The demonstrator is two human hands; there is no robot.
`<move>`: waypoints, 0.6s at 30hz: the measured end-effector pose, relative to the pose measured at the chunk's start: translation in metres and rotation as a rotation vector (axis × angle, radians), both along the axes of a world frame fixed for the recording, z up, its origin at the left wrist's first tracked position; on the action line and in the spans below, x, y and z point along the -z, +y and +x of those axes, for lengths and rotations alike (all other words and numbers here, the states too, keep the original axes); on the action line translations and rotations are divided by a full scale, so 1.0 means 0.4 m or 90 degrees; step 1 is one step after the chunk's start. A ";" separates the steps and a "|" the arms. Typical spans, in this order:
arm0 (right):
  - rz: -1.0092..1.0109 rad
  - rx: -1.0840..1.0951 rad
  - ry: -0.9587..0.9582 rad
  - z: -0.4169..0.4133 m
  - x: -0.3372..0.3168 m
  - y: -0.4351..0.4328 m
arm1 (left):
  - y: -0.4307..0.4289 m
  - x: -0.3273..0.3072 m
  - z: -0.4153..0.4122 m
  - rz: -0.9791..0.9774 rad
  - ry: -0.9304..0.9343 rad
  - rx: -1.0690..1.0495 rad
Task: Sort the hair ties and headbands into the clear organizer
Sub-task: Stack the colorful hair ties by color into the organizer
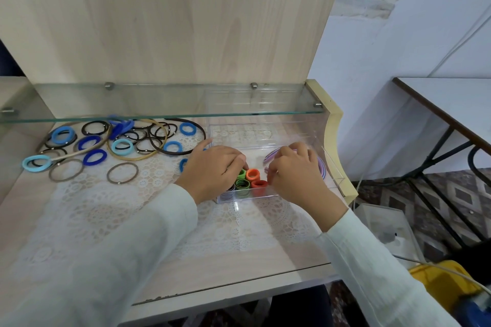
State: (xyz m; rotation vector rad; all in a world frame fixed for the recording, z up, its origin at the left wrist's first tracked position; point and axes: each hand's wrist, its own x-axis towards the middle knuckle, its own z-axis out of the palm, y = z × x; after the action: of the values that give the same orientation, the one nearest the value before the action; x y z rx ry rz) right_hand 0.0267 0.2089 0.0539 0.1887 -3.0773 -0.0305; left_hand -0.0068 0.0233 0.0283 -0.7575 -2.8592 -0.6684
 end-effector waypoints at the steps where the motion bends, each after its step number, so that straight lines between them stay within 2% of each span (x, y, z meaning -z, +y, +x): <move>1: 0.002 0.001 0.003 0.003 0.001 -0.002 | -0.001 0.002 0.000 0.004 -0.001 -0.003; 9: 0.058 -0.011 0.027 0.012 0.004 -0.025 | -0.011 0.007 -0.006 0.003 0.003 -0.005; 18: 0.062 0.021 0.034 0.010 0.002 -0.019 | -0.024 0.014 -0.009 0.044 -0.013 0.006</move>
State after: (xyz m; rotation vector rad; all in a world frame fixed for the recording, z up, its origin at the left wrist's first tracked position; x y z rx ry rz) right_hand 0.0308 0.2013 0.0530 0.1382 -3.0269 -0.1847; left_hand -0.0104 0.0135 0.0226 -0.7599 -2.8357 -0.7762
